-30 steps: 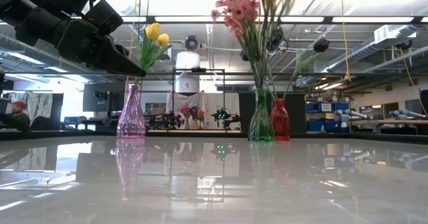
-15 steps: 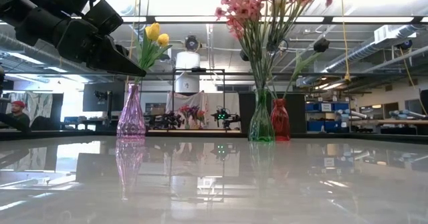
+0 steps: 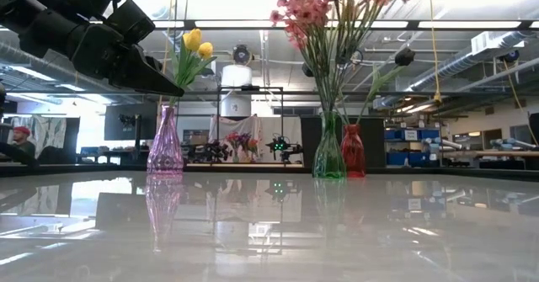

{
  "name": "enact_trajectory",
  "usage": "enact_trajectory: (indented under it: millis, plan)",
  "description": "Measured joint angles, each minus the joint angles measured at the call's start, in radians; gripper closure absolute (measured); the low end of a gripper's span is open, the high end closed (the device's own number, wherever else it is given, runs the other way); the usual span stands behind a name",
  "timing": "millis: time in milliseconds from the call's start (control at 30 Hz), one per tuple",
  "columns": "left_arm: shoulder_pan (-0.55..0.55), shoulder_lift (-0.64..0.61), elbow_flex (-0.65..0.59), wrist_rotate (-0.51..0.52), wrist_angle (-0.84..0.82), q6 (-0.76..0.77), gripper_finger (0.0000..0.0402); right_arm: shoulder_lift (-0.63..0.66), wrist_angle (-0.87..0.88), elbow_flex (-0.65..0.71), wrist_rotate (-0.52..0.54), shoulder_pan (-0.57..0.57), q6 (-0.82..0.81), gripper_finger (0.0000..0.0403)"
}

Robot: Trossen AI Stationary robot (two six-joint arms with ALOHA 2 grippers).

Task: Sort flowers into vase by color
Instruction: Put the pink flower into the green vase

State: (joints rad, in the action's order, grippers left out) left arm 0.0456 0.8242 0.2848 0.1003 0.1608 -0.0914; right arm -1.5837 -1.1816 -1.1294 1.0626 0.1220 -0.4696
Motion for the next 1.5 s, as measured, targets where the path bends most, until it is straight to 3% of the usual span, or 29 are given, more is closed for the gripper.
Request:
enact_trajectory:
  millis: [233,333,400,833,1300,1500]
  plan:
    - [0.0,0.0,0.0,0.0,0.0,0.0,0.0255,0.026,0.046,0.0,-0.013,0.0,-0.003,0.0005]
    - [0.0,0.0,0.0,0.0,0.0,0.0,0.0255,0.058,0.128,-0.001,0.045,0.004,-0.004,0.0003]
    - [0.0,0.0,0.0,0.0,0.0,0.0,0.0255,0.072,0.141,0.0,0.002,0.005,-0.047,0.0003]
    - [0.0,0.0,0.0,0.0,0.0,0.0,0.0255,0.1,0.395,0.0,-0.163,0.005,0.105,0.0006]
    - [0.0,0.0,0.0,0.0,0.0,0.0,0.0255,0.1,0.402,0.0,-0.201,0.008,0.643,0.0007]
    - [0.0,0.0,0.0,0.0,0.0,0.0,0.0255,0.1,0.42,0.0,-0.202,0.009,0.734,0.0007]
